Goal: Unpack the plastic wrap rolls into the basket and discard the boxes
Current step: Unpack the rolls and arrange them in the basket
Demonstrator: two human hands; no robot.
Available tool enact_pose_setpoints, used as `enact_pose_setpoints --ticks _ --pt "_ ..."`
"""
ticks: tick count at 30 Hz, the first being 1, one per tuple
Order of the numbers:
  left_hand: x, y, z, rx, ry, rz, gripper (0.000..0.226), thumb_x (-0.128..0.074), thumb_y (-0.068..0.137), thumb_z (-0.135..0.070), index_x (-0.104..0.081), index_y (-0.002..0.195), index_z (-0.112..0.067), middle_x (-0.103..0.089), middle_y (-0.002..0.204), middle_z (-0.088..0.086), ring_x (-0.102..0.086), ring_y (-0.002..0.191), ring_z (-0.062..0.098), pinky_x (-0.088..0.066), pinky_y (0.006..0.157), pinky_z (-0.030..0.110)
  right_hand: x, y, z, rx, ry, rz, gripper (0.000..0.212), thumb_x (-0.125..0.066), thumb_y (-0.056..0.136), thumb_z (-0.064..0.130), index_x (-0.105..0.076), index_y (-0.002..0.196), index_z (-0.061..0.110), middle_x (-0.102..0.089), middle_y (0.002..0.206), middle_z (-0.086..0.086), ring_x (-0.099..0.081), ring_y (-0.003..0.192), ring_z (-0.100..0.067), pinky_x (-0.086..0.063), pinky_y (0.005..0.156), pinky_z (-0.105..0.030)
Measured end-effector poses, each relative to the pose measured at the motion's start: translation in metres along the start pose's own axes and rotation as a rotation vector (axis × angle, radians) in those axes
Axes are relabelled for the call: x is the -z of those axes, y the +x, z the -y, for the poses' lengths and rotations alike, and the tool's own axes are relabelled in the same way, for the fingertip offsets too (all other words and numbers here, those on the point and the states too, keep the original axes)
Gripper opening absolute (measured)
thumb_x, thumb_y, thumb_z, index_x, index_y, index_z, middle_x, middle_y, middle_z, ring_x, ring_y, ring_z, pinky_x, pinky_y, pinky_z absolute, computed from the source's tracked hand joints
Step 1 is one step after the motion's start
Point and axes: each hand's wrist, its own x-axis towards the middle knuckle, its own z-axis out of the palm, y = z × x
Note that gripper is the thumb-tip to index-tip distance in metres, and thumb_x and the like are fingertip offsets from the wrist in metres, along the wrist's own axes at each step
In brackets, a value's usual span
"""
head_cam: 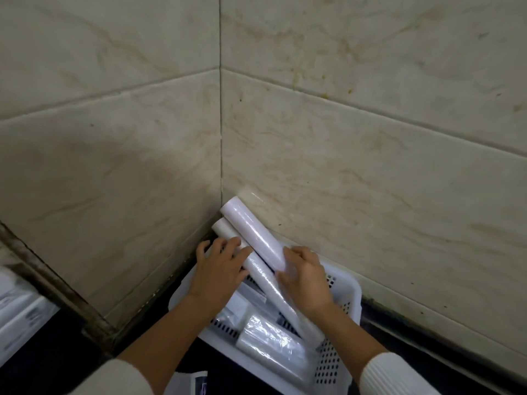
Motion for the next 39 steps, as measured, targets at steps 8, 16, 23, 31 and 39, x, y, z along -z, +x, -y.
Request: enact_pose_setpoints --ticks 8,16,23,31,39 --pt "-0.002 -0.005 -0.004 0.057 -0.098 0.01 0.041 -0.081 0.068 -0.032 -0.066 0.105 -0.026 -0.063 0.102 0.002 -0.061 0.095 0.025 -0.045 0.083 0.049 0.002 -0.019 -0.011 0.15 -0.277 0.206 0.09 -0.064 0.083 0.051 -0.013 0.152 0.024 -0.023 0.156 0.001 -0.025 0.139 -0.019 -0.025 0.115 -0.038" --pt "-0.005 -0.025 0.019 0.047 -0.554 0.152 0.032 -0.059 0.089 -0.013 -0.057 0.121 -0.021 -0.055 0.12 -0.004 -0.055 0.103 0.016 -0.052 0.081 0.034 0.019 -0.035 -0.006 0.118 0.077 0.147 0.044 -0.069 0.079 0.048 -0.065 0.114 0.021 -0.058 0.113 0.007 -0.054 0.102 -0.01 -0.046 0.089 -0.028" --pt "-0.015 -0.022 0.016 -0.042 -0.295 0.766 0.094 -0.061 0.087 -0.012 0.002 0.152 -0.038 0.007 0.161 0.003 -0.001 0.147 0.027 -0.021 0.118 0.047 0.006 -0.078 0.01 0.045 -0.551 0.688 0.055 -0.066 0.079 0.049 -0.054 0.12 0.014 -0.059 0.117 -0.002 -0.061 0.1 -0.024 -0.047 0.077 -0.035" --pt "-0.033 -0.016 0.011 -0.091 -0.133 0.89 0.07 -0.061 0.09 -0.021 -0.025 0.147 -0.043 -0.008 0.159 0.014 -0.011 0.144 0.037 -0.025 0.115 0.05 -0.016 -0.07 0.01 -0.051 -0.559 0.668 0.054 -0.068 0.079 0.038 -0.055 0.125 0.013 -0.06 0.125 -0.009 -0.06 0.112 -0.028 -0.051 0.096 -0.041" --pt "-0.023 -0.012 0.009 -0.069 -0.178 0.926 0.052 -0.063 0.083 -0.012 -0.053 0.128 -0.037 -0.049 0.133 0.009 -0.047 0.118 0.028 -0.045 0.095 0.035 0.007 -0.068 0.007 -0.14 -0.209 0.655 0.014 -0.073 0.074 0.026 -0.066 0.076 0.015 -0.061 0.075 0.004 -0.062 0.076 -0.02 -0.049 0.065 -0.028"
